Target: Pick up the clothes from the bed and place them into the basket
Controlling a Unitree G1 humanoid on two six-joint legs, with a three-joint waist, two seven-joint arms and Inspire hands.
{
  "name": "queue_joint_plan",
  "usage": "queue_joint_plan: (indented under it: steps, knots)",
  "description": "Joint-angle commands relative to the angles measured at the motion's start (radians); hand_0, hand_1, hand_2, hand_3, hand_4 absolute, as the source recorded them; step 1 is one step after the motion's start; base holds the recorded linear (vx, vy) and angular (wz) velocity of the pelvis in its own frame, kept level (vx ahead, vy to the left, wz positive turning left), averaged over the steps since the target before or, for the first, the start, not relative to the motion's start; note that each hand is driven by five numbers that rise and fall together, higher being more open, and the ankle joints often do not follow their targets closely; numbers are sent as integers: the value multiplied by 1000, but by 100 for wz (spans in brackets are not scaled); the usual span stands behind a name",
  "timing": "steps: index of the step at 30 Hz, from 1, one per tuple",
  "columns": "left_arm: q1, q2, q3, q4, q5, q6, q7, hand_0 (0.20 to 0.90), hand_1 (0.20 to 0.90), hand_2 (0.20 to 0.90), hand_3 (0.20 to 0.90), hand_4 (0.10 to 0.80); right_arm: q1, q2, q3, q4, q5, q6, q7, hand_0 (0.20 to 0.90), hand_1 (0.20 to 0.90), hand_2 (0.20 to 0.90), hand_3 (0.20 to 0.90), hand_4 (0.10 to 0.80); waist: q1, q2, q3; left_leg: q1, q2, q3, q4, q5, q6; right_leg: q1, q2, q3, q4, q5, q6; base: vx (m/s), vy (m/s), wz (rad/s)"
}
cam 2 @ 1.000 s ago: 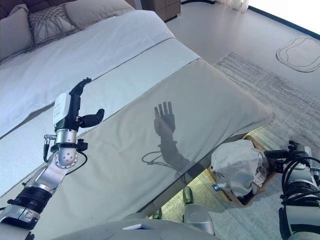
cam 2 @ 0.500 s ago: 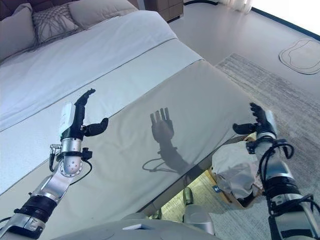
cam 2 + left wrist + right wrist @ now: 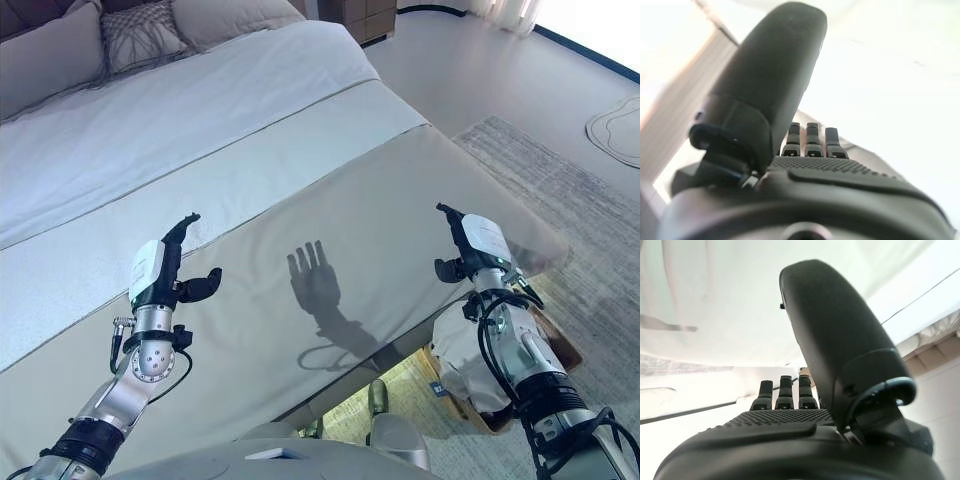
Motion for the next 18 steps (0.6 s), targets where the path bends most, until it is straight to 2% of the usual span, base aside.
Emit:
queue_joint_plan:
  steps: [1,10,18]
  knots:
    - [-30,50,36,23,13,-16,11,900,900,900,900,800,-3,-52,38,-140,-25,-60,-9,900,900,900,900,800,21,-56,-100,-42,46,-52,22,-25,-35,61,-58,-71,73,-106,32,12,13,10]
    - [35,26,40,82,-21,-12,-51,900,900,900,900,800,57,-15,37,-178,32,-63,38,900,900,900,900,800,42,-57,-92,-56,41,-74,17,-10,-32,63,-60,-99,81,-112,32,0,15,9]
    - [29,33,34,99,-55,-23,-45,900,900,900,900,800,60,-19,51,-187,53,-64,37,900,900,900,900,800,46,-57,-83,-62,39,-77,18,-6,-33,62,-62,-110,83,-113,33,-3,6,4]
